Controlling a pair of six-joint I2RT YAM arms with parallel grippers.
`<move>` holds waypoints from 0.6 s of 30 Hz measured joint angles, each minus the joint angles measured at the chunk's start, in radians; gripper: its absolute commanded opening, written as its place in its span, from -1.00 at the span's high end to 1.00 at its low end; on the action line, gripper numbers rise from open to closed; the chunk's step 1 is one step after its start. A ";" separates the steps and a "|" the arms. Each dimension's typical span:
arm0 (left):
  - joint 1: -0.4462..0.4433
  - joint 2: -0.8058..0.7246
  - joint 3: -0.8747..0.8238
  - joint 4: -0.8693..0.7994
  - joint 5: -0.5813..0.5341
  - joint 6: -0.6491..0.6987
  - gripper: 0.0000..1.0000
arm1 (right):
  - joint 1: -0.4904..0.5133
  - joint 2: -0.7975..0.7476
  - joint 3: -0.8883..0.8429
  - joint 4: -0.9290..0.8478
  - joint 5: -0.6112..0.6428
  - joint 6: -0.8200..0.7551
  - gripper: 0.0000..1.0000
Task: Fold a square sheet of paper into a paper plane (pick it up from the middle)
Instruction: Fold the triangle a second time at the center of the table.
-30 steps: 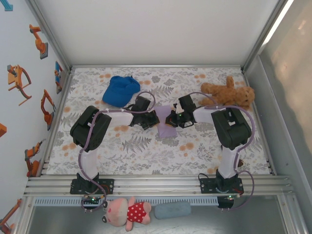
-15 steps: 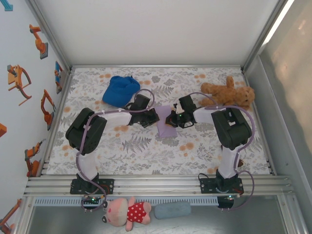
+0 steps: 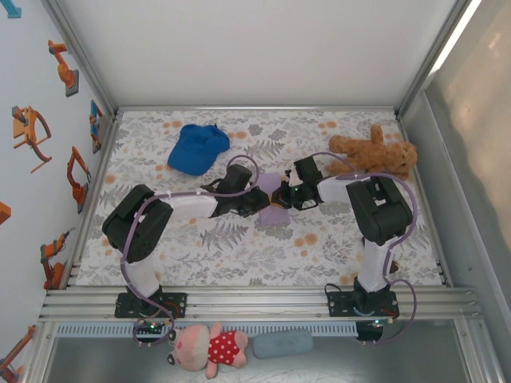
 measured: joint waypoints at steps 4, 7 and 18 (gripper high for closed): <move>0.000 0.012 0.002 0.002 0.019 -0.007 0.68 | -0.002 0.001 -0.002 0.004 -0.004 0.012 1.00; 0.000 0.033 0.010 -0.005 0.035 -0.007 0.72 | -0.004 0.001 -0.005 0.011 -0.010 0.023 1.00; -0.002 0.077 0.043 -0.038 0.077 -0.007 0.78 | -0.006 0.002 -0.010 0.023 -0.016 0.045 1.00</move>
